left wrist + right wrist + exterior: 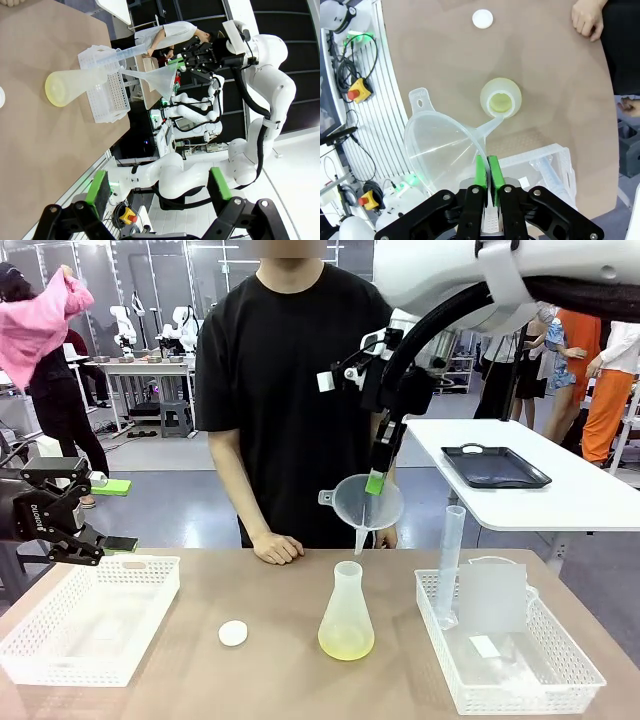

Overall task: Prepare the solutions needed for the experiment.
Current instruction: Once the solution is in the Big flask , pick up the Plastic Funnel and place it back into the right Organizing basket.

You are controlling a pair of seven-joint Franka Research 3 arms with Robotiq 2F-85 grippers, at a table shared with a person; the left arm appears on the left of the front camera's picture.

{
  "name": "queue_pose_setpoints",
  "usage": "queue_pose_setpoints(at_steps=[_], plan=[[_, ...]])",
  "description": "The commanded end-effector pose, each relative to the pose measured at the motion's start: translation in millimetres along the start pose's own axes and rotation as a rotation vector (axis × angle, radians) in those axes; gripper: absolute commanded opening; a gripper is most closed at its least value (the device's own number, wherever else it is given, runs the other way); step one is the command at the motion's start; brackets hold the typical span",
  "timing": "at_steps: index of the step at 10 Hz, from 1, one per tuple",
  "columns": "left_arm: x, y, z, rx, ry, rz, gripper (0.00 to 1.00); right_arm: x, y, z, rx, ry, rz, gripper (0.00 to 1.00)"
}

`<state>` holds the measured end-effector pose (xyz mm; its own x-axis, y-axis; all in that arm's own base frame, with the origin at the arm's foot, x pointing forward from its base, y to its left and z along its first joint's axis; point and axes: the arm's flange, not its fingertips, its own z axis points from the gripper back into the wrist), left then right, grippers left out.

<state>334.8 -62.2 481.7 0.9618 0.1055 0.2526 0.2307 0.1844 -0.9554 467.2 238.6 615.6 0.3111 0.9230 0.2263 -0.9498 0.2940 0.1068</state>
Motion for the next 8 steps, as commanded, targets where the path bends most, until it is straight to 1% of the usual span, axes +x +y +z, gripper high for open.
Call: queue_pose_setpoints(at_steps=[1,3,5,7,8], plan=[[1.2,-2.0,-2.0,-0.023,-0.003,-0.003,1.0,-16.9,-3.0,5.7,0.026,-0.023,0.031,0.0],[1.2,-2.0,-2.0,-0.023,-0.003,-0.003,1.0,-49.5,-0.5,14.6,0.059,0.057,0.0,0.0],[1.2,-2.0,-2.0,-0.023,-0.003,-0.003,1.0,-91.2,5.7,22.3,0.097,0.059,-0.033,0.0],[1.2,-2.0,-2.0,-0.023,-0.003,-0.003,1.0,-129.0,10.0,21.4,0.099,0.099,-0.128,0.0],[1.2,-2.0,-2.0,-0.023,-0.003,-0.003,1.0,-148.8,11.9,17.5,0.098,0.101,-0.172,0.0]])
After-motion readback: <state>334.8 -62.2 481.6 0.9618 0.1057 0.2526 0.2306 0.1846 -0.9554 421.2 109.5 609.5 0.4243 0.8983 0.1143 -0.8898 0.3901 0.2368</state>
